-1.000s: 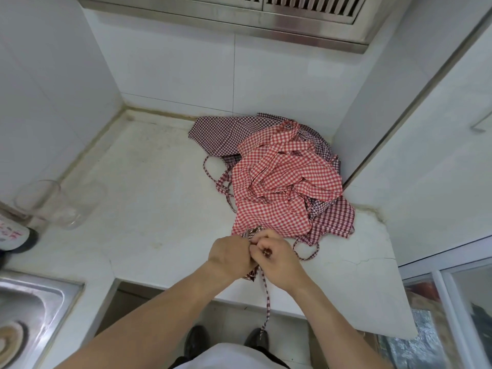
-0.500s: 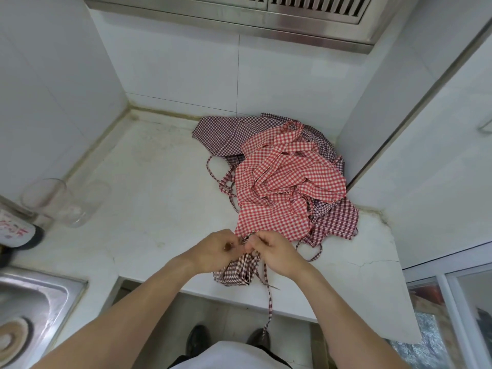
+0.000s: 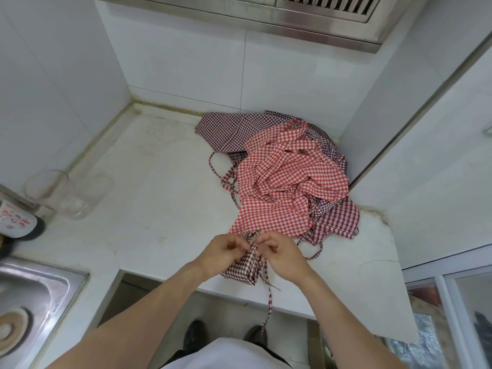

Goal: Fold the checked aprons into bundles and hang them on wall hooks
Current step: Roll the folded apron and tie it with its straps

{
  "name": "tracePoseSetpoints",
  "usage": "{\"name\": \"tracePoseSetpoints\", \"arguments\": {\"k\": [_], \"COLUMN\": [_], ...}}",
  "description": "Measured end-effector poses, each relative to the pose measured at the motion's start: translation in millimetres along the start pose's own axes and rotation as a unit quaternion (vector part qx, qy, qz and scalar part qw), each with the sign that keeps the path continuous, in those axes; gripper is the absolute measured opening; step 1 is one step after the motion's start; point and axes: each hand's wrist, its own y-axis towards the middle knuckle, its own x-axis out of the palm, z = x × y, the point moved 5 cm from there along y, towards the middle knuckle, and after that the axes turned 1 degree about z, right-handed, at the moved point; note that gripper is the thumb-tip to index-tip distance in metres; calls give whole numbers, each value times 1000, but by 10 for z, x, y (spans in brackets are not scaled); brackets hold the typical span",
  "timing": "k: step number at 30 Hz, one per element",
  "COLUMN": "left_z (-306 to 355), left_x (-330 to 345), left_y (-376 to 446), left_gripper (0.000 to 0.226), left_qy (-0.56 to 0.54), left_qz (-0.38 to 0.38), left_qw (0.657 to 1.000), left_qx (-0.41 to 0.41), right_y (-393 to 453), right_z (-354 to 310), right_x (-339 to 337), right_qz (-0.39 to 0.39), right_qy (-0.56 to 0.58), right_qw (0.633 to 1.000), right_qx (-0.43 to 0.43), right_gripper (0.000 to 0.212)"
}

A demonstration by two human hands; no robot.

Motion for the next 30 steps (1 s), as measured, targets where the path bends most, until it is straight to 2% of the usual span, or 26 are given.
{"name": "tracePoseSetpoints", "arguments": {"k": [2, 4, 7, 10, 13, 17, 22, 27, 30], "left_z": [3, -15, -7, 110, 131, 84, 68, 59, 46], "left_x": [-10, -12, 6, 36, 73, 98, 184, 252, 269], "left_y": [-5, -1, 28, -3, 0, -46, -110, -115, -90], "left_gripper": [16, 16, 13, 9, 11, 6, 14, 14, 13], "left_qy": [3, 5, 113, 178, 150, 34, -39, 2, 50], "left_qz": [26, 45, 62, 97, 95, 124, 131, 107, 104], "left_qw": [999, 999, 991, 975, 978, 985, 981, 982, 981], "left_qx": [27, 26, 43, 92, 106, 112, 135, 158, 155], "right_y": [-17, -36, -65, -78, -106, -130, -128, -79, -77], "right_z": [48, 60, 99, 166, 165, 148, 184, 181, 194], "right_x": [-6, -4, -36, -21, -18, -44, 81, 98, 78], "right_qz": [23, 57, 137, 169, 213, 265, 200, 104, 46], "right_qy": [-8, -13, -35, -40, -75, -111, -88, -71, -62], "right_qw": [1000, 998, 989, 984, 973, 958, 976, 992, 997], "right_qx": [9, 8, 32, 48, 39, 4, -10, -32, -18], "right_gripper": [18, 14, 7, 20, 31, 28, 14, 13, 23]}}
